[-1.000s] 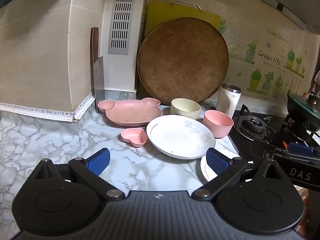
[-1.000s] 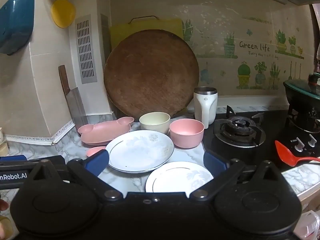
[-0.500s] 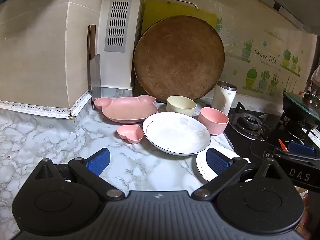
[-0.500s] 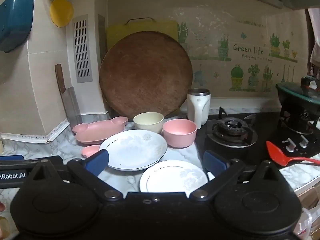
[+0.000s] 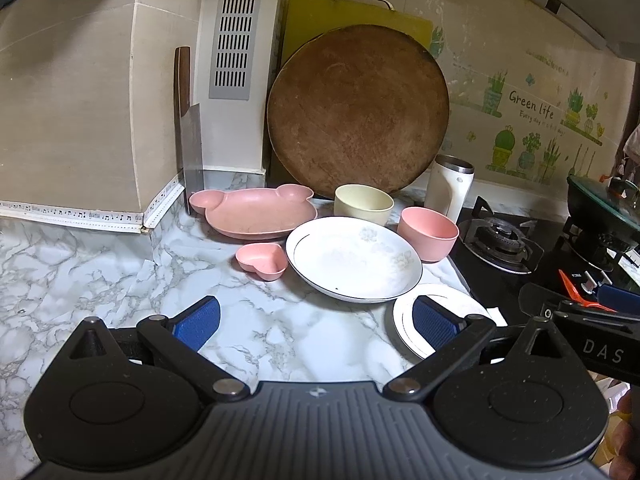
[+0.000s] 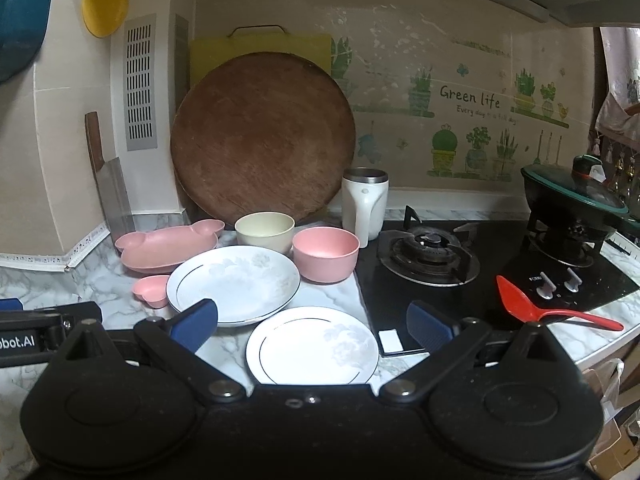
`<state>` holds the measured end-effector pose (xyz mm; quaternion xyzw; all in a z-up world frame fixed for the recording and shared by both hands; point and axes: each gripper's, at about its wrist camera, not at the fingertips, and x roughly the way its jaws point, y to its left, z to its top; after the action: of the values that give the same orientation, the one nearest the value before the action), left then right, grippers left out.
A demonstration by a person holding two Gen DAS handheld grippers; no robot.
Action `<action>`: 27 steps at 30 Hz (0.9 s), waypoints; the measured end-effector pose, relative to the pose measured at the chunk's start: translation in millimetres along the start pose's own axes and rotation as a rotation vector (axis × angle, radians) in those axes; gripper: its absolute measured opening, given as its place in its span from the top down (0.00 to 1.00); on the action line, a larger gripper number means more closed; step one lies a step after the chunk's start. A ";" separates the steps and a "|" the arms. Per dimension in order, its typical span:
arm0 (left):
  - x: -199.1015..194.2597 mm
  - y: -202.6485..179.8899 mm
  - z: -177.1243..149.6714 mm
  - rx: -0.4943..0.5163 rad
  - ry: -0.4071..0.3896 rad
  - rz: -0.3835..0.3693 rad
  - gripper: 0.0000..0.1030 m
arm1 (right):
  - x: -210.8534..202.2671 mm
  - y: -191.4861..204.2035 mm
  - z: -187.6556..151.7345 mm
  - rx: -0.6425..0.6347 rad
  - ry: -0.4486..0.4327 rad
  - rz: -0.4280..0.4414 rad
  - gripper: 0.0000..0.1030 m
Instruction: Organize plates and bowls
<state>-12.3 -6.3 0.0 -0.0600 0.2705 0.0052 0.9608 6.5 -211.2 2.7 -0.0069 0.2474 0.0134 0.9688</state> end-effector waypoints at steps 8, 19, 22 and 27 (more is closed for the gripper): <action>-3.2 -2.9 8.2 -0.003 -0.015 0.010 0.00 | -2.4 0.6 5.5 0.002 0.008 -0.008 0.01; -7.2 -5.9 9.3 -0.004 -0.017 0.007 0.00 | -7.0 3.2 5.4 -0.004 0.012 -0.011 0.01; -7.2 -5.4 9.4 -0.005 -0.016 0.006 0.00 | -7.5 5.3 5.9 0.005 0.014 -0.010 0.01; -11.0 -0.3 6.2 -0.014 -0.017 0.007 0.00 | -9.7 8.4 4.5 0.002 0.017 -0.002 0.01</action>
<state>-18.5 -5.6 11.0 -0.0658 0.2624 0.0109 0.9626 -0.2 -203.0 11.2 -0.0063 0.2554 0.0123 0.9667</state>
